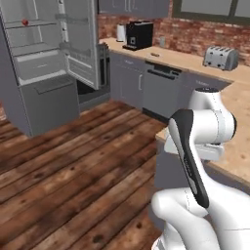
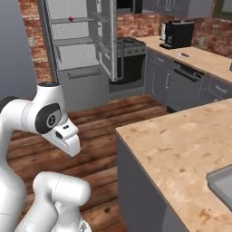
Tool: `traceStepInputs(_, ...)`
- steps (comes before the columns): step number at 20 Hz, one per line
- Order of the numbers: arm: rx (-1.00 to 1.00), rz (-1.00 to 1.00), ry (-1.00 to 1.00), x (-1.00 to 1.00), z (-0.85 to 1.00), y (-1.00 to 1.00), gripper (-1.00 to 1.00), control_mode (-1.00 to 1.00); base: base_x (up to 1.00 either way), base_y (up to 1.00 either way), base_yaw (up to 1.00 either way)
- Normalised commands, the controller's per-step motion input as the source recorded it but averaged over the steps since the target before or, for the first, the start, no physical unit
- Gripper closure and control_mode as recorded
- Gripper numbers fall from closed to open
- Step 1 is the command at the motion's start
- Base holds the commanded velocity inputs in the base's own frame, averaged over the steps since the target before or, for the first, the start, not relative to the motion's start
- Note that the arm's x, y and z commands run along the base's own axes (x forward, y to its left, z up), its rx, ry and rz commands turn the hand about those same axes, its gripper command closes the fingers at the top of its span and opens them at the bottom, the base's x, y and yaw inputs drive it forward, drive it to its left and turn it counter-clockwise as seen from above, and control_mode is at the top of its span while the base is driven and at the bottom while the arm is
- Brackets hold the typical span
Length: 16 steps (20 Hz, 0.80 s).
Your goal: Place the cold items (bell pepper and corn) from the fridge in one tupperware on the dining counter. Place the warm items (kebab skewer and hot dog) in the stove area in another tupperware.
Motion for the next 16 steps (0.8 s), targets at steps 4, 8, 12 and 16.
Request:
traceStepInputs(4,0.00,0.00,0.00,0.00,0.00,0.00,-1.00,1.00,0.91,1.00,-0.24)
traceStepInputs(8,0.00,0.00,0.00,0.00,0.00,0.00,-1.00,1.00,1.00,1.00,-0.19)
traceStepInputs(12,0.00,0.00,0.00,0.00,0.00,0.00,-1.00,1.00,1.00,1.00,-0.14)
traceStepInputs(16,0.00,0.00,0.00,0.00,0.00,0.00,-1.00,1.00,1.00,0.95,-0.07)
